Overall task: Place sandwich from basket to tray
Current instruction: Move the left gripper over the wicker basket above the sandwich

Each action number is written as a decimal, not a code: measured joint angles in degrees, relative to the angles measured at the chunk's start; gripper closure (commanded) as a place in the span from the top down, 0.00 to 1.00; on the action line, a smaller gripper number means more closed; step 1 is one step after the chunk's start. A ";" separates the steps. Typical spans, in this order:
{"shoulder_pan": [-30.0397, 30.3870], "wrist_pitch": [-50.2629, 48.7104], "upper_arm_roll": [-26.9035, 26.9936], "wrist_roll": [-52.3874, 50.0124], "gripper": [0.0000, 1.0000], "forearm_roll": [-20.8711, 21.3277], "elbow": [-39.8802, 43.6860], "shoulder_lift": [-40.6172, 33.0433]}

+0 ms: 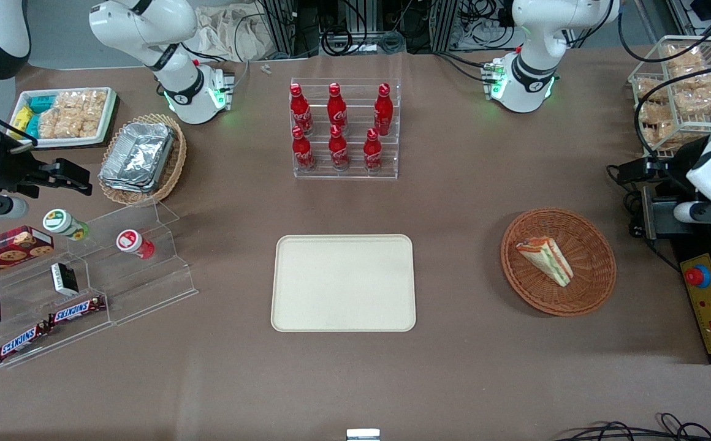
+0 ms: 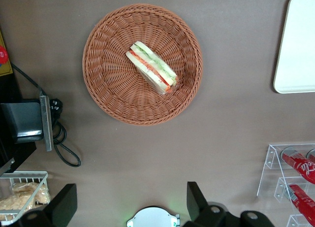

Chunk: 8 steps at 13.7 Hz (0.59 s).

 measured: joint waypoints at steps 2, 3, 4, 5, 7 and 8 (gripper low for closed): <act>-0.03 0.44 -0.24 0.00 1.00 0.42 0.06 0.75; -0.06 0.45 -0.30 0.00 1.00 0.45 0.09 0.87; -0.06 0.45 -0.35 0.00 1.00 0.45 0.21 1.05; -0.07 0.45 -0.39 0.00 1.00 0.44 0.60 1.48; -0.07 -0.14 -0.41 0.02 1.00 0.44 1.59 2.73; -0.07 -0.95 -0.41 0.02 1.00 0.44 1.80 3.28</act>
